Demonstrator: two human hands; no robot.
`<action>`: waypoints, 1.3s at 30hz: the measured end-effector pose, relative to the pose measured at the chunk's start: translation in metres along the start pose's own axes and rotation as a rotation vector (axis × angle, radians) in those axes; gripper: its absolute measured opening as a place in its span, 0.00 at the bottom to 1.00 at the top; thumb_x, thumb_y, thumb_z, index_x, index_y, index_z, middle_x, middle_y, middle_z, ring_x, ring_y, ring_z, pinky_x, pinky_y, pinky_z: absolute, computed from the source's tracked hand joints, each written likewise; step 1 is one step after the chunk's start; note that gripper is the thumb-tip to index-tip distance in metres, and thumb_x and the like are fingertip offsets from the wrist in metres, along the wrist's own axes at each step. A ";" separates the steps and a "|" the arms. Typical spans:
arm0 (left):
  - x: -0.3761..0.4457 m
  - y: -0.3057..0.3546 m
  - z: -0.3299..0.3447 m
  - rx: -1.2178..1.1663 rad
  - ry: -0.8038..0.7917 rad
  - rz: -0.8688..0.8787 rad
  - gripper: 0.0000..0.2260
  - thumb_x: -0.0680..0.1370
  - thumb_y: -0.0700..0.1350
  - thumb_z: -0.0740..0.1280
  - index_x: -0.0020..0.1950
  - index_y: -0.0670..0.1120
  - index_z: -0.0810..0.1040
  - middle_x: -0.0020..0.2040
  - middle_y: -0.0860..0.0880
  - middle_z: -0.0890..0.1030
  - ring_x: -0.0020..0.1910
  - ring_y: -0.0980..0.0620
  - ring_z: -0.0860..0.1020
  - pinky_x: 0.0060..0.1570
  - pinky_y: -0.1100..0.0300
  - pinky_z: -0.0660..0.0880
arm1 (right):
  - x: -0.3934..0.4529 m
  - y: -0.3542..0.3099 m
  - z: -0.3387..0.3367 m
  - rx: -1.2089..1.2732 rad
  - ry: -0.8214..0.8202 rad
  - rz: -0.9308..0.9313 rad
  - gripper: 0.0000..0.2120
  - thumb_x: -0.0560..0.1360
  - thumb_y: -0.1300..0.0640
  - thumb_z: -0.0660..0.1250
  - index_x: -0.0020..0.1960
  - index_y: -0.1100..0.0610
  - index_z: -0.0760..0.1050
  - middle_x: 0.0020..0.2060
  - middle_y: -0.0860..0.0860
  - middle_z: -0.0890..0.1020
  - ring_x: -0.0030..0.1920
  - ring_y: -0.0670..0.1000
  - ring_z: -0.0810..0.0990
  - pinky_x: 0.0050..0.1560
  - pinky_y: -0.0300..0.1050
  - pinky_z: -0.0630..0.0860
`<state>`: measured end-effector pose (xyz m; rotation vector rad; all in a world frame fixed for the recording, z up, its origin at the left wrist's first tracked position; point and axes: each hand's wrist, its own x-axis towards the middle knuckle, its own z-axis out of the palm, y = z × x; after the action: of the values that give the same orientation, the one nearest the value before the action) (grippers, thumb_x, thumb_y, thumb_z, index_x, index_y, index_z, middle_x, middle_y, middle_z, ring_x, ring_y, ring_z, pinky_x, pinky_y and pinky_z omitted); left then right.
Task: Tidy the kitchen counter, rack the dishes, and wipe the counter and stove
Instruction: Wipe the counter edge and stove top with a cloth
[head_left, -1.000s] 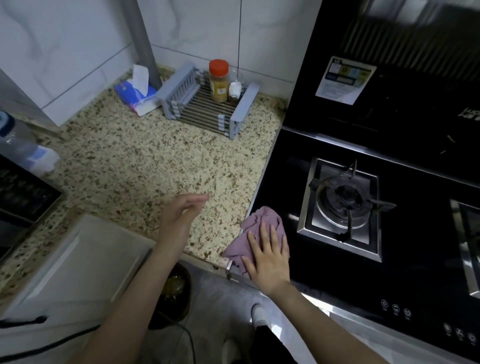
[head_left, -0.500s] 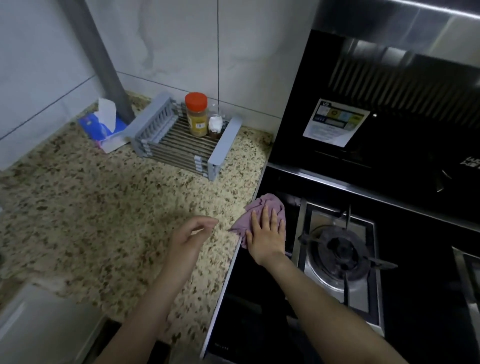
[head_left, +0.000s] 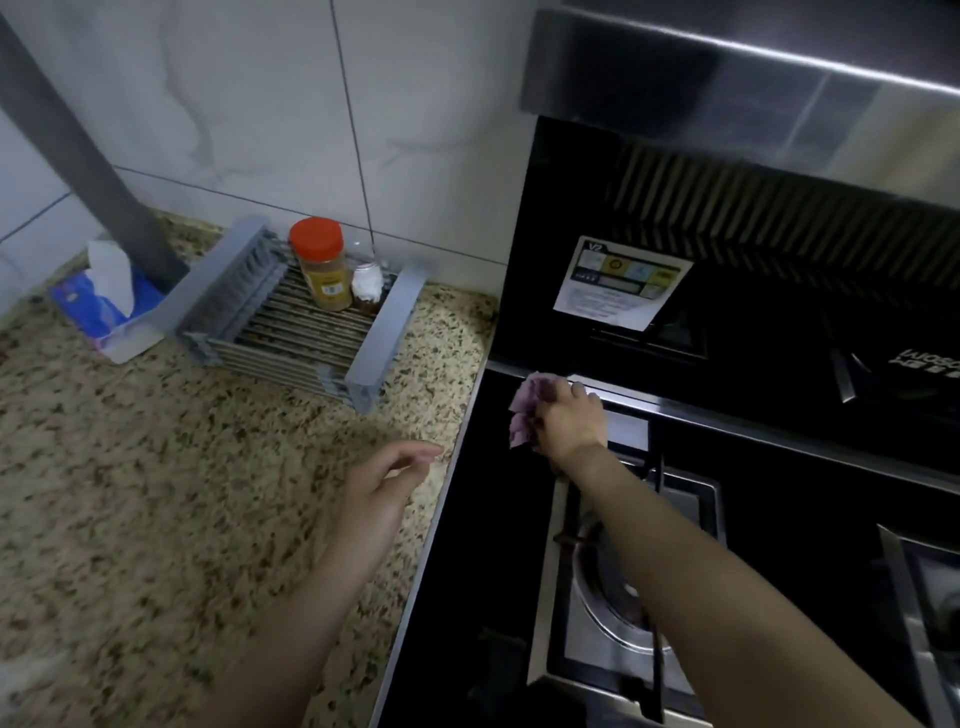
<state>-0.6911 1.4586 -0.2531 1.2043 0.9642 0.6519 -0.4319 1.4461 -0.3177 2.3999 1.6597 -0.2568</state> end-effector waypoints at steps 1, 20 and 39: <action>0.002 0.002 0.006 -0.005 -0.013 -0.001 0.10 0.78 0.35 0.62 0.49 0.44 0.82 0.50 0.48 0.83 0.52 0.53 0.80 0.51 0.65 0.75 | 0.001 0.010 0.000 0.040 -0.025 0.036 0.20 0.74 0.49 0.65 0.66 0.49 0.72 0.66 0.54 0.67 0.65 0.58 0.68 0.60 0.49 0.68; -0.001 0.001 0.076 0.134 -0.064 -0.013 0.10 0.77 0.32 0.62 0.46 0.44 0.81 0.47 0.44 0.82 0.52 0.43 0.79 0.59 0.45 0.73 | -0.090 0.245 0.036 0.486 -0.006 0.713 0.15 0.73 0.51 0.67 0.59 0.51 0.75 0.54 0.55 0.78 0.51 0.56 0.81 0.50 0.46 0.79; -0.152 0.008 0.167 0.068 -0.144 0.186 0.12 0.77 0.34 0.62 0.45 0.49 0.81 0.48 0.51 0.83 0.52 0.52 0.80 0.51 0.59 0.74 | -0.319 0.290 -0.057 2.313 0.658 0.677 0.04 0.72 0.63 0.60 0.39 0.55 0.69 0.26 0.50 0.76 0.28 0.45 0.73 0.30 0.35 0.73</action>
<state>-0.6142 1.2542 -0.1947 1.3937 0.7652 0.6732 -0.2708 1.0748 -0.1581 4.3142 -0.6782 -2.4304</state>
